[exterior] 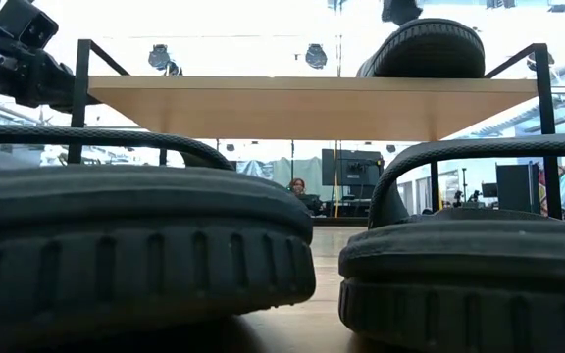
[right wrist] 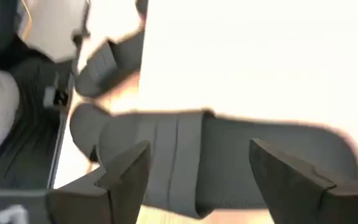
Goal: Pick and place slides into the shelf
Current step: Put the black slide on the shelf
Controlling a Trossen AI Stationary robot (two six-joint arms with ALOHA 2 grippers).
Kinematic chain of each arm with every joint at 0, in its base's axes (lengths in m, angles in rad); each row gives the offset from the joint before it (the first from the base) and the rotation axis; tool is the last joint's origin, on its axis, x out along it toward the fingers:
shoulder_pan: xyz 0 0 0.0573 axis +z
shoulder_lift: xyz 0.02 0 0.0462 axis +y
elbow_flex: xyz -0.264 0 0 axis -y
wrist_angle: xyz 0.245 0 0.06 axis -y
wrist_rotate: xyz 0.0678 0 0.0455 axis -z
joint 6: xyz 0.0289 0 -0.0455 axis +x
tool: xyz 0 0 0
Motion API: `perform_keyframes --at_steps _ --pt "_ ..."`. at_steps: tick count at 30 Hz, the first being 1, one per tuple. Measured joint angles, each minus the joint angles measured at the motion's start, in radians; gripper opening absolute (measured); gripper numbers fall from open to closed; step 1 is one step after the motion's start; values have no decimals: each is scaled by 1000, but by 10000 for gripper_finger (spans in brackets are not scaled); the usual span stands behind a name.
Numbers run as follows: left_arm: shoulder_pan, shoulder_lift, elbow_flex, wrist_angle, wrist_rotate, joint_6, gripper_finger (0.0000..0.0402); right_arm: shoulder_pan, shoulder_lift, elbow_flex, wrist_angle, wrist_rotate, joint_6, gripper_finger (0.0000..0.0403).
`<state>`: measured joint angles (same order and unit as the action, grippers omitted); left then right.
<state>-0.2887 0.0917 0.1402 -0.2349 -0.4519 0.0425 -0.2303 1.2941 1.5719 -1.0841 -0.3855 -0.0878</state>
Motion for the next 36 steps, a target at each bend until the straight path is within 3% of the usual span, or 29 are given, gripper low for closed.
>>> perform_keyframes --at_steps 4,7,9,18,26,36 --pt "0 0 0 0 0 1 31 45 -109 -18 119 106 -13 153" --pt "0 0 0 0 -1 4 31 83 -188 -63 211 121 -39 57" --pt "0 0 0 1 -1 5 31 113 -243 -131 321 125 -66 16" --pt "0 0 0 2 1 -2 31 269 -441 -593 803 58 -94 2" --pt "0 0 0 3 6 -5 31 398 -606 -960 1093 241 -104 0" --pt "0 0 0 4 6 -8 31 367 -830 -1001 940 493 -36 0"
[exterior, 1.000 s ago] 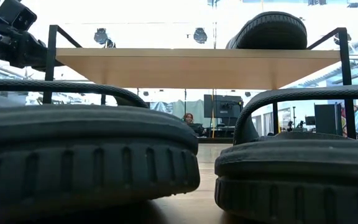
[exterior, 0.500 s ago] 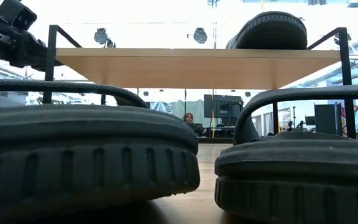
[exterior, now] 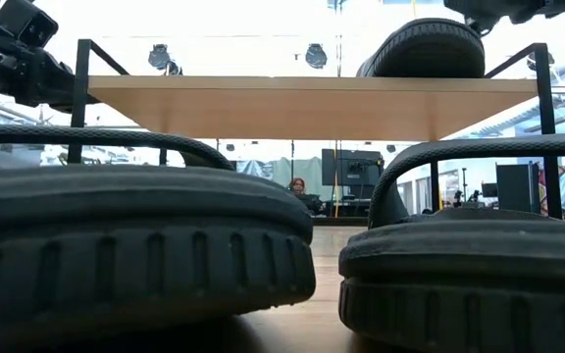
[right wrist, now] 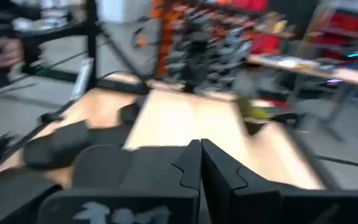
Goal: Pick and place slides into the shelf
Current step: Put the black slide on the shelf
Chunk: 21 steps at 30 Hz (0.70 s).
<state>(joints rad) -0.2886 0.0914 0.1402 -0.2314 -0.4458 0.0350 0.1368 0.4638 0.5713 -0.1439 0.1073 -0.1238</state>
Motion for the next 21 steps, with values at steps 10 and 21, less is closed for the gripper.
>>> perform_keyframes --at_steps 10,21 --pt "0 0 0 0 0 1 31 -19 -162 -103 64 -136 139 0" --pt "0 0 0 19 0 10 31 9 -254 -377 437 -242 99 0"
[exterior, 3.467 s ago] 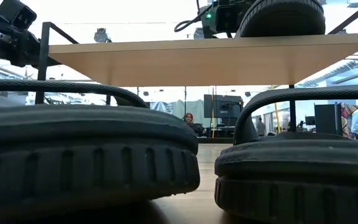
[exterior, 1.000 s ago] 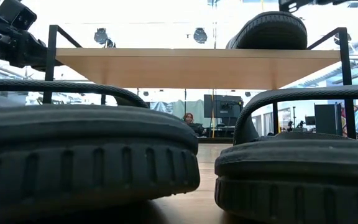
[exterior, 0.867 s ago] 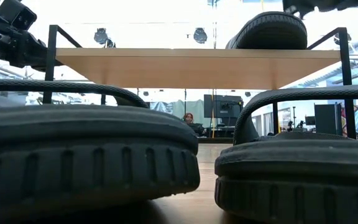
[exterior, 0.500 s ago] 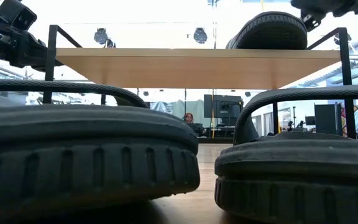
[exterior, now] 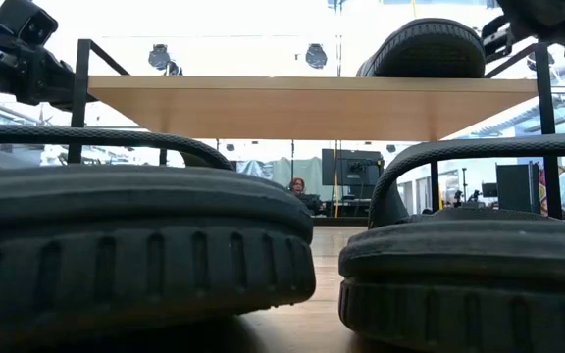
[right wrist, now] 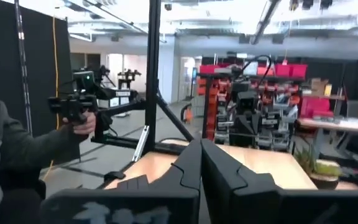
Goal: Pick and place slides into the shelf
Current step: Put the black slide on the shelf
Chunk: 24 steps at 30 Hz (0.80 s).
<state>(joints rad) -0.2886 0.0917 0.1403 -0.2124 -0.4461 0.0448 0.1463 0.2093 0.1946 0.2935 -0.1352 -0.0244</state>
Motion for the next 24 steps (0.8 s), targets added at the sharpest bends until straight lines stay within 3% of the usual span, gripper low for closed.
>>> perform_keyframes --at_steps 13,19,24 --pt "0 0 8 64 0 -22 30 0 -20 -136 181 -81 -11 0" --pt "0 0 116 101 34 77 30 0 -20 -136 170 -81 5 0" --pt "0 0 304 73 2 60 30 0 -20 -136 160 -81 20 0"
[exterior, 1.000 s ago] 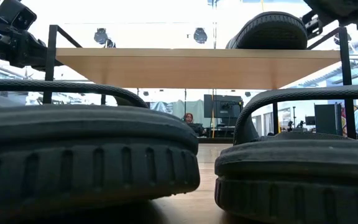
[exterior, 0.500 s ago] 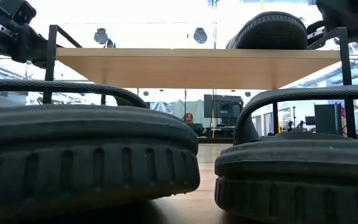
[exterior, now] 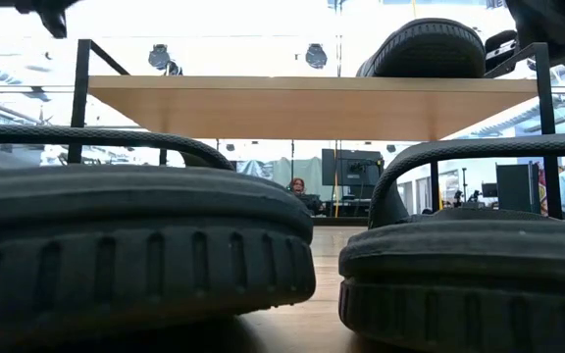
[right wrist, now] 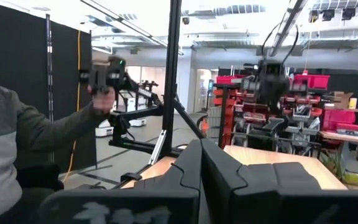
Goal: Pick and place slides into the shelf
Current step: Put the black slide on the shelf
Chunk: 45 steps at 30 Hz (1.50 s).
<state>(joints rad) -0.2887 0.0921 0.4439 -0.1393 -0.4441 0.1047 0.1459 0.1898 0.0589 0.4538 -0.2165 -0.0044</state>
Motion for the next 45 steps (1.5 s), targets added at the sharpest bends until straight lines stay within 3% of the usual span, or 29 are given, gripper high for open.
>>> perform_keyframes --at_steps 7,13,16,18,22,27,33,38,42,45 --pt "0 138 363 -370 41 -157 30 0 0 -1 -21 0 -5 0" --pt "0 415 639 -825 -121 -396 24 0 0 -2 -19 0 -10 0" --pt "1 539 729 -1044 -137 -568 5 0 0 -2 -18 1 -10 0" --pt "4 601 754 -1185 -112 -704 5 0 0 -2 -18 1 -8 0" --pt "9 663 718 -1376 79 -931 4 0 0 -2 -18 0 -8 0" --pt "9 632 568 -1271 275 -1054 1 0 0 -2 -18 0 -21 0" --pt "9 558 359 -974 473 -1136 0 0 0 -3 -10 -62 -25 0" --pt "9 525 223 -899 500 -1205 0 0 0 -3 13 -139 -26 0" --pt "9 520 144 -900 481 -1323 0 0 0 -3 14 -143 -29 0" --pt "9 522 117 -842 490 -1330 0 0 0 -3 14 -135 -42 0"
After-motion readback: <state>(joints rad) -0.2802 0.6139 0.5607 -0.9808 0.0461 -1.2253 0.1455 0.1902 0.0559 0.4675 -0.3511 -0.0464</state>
